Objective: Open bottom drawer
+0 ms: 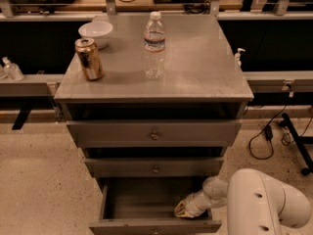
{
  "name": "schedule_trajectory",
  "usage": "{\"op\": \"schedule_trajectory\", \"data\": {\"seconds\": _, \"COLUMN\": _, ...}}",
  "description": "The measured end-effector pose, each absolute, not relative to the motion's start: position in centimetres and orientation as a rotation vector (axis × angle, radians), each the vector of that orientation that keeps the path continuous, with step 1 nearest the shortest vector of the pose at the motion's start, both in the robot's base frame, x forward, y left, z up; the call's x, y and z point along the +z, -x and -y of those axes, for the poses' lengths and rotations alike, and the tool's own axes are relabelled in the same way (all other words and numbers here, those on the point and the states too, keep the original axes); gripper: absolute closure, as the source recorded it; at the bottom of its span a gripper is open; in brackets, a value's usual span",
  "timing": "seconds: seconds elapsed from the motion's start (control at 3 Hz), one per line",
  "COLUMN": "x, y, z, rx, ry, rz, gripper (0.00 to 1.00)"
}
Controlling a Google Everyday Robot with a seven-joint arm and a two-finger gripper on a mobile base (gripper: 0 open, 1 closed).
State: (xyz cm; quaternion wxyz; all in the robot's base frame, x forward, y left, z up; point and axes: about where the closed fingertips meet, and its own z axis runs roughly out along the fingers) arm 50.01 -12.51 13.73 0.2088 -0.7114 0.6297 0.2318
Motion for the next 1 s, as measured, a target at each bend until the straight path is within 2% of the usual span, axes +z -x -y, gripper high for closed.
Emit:
{"op": "schedule_trajectory", "data": {"seconds": 0.33, "x": 13.7, "y": -50.1, "z": 12.5, "rx": 0.645, "ry": 1.979, "rz": -1.752, "gripper": 1.00}}
{"op": "schedule_trajectory", "data": {"seconds": 0.67, "x": 14.5, "y": -47.0, "z": 11.7, "rx": 0.741, "ry": 1.982, "rz": -1.713, "gripper": 1.00}}
{"op": "schedule_trajectory", "data": {"seconds": 1.0, "x": 14.6, "y": -47.1, "z": 11.7, "rx": 0.741, "ry": 1.982, "rz": -1.712, "gripper": 1.00}}
